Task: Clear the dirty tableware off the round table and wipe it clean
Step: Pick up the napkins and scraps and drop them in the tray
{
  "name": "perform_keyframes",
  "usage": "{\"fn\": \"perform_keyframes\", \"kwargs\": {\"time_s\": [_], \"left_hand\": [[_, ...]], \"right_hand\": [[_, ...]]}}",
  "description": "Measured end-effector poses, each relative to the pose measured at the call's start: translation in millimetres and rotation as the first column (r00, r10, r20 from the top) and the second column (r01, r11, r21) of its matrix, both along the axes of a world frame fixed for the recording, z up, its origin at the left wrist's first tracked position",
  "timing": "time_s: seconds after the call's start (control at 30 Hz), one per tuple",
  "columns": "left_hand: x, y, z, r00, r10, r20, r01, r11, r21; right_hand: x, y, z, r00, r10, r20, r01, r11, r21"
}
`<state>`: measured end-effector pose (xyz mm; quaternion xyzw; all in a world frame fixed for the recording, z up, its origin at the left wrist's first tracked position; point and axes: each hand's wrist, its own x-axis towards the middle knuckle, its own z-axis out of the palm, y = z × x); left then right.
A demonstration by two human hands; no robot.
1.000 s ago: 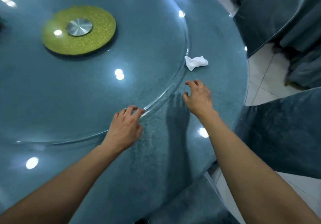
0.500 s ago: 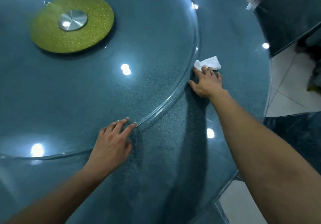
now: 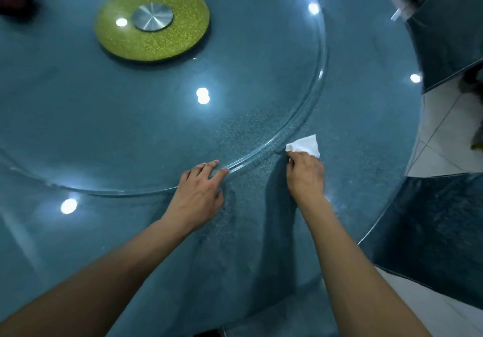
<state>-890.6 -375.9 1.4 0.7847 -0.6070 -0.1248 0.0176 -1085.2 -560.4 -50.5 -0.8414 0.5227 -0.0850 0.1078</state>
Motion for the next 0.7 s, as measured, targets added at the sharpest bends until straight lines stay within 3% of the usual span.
{"fn": "perform_keyframes", "kwargs": {"time_s": [0.3, 0.53, 0.7], "left_hand": [[15.8, 108.6, 40.3, 0.994, 0.11, 0.009, -0.109, 0.991, -0.075], [35.6, 256.7, 55.0, 0.958, 0.286, -0.031, -0.287, 0.942, -0.172], [44.5, 379.7, 57.0, 0.899, 0.437, -0.042, -0.438, 0.886, -0.152]], "right_hand": [[49.2, 142.7, 28.3, 0.954, 0.14, 0.264, -0.141, 0.99, -0.019], [109.4, 265.3, 61.4, 0.884, 0.315, 0.346, -0.319, 0.947, -0.045], [140.7, 371.6, 70.1, 0.831, 0.432, 0.351, -0.445, 0.894, -0.047]]}}
